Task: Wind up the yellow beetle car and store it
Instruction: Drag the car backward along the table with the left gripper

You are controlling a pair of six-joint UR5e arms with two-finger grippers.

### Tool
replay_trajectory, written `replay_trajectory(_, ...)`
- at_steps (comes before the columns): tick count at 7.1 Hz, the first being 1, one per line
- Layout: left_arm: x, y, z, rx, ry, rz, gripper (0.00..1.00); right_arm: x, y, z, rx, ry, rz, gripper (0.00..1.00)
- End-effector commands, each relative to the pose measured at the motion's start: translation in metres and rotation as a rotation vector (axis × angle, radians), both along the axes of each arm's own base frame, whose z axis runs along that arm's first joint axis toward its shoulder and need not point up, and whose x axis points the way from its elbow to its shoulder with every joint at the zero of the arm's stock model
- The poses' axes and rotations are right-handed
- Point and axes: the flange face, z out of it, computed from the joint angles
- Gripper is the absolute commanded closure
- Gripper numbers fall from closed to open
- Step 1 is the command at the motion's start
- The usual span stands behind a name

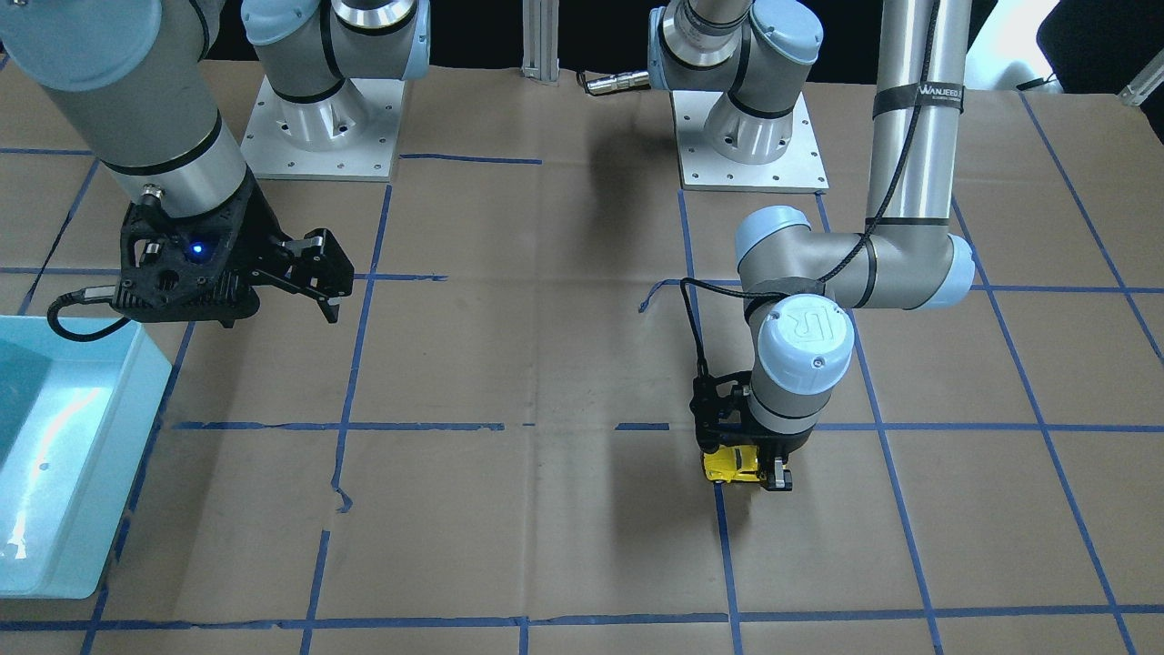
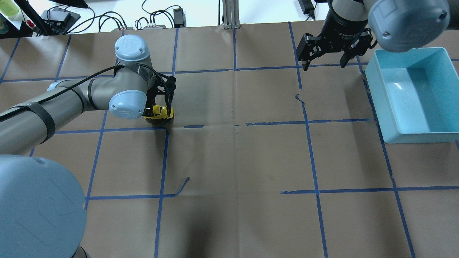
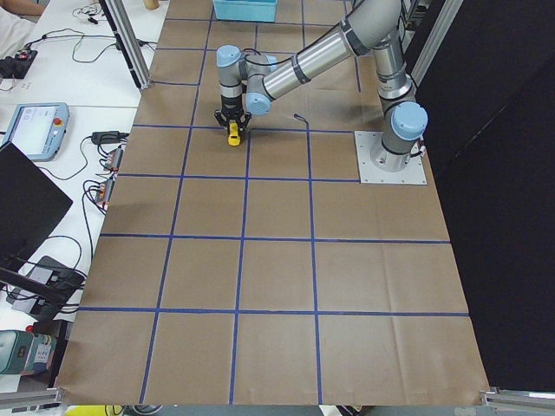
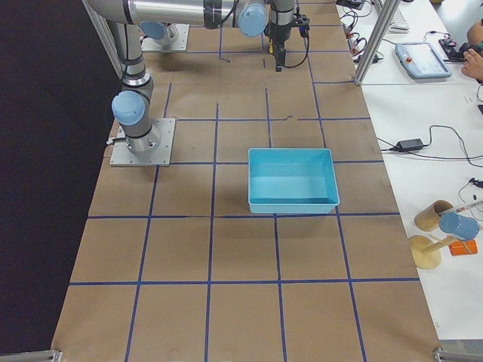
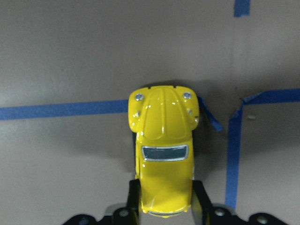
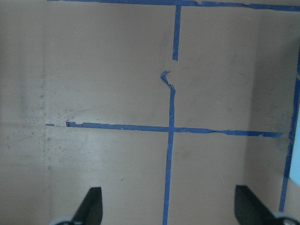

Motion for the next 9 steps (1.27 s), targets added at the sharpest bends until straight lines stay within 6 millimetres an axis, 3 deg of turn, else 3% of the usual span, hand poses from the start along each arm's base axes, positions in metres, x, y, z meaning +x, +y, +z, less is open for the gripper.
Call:
replay_trajectory(1, 0.013, 0.000, -0.004, 0.013, -0.003, 0.009, 0.64, 0.000, 0.000, 0.000, 0.000, 0.000, 0.000, 0.02)
replay_trajectory(9, 0.064, -0.004, -0.003, 0.032, -0.077, 0.034, 0.63, 0.000, 0.000, 0.000, 0.000, 0.000, 0.000, 0.02)
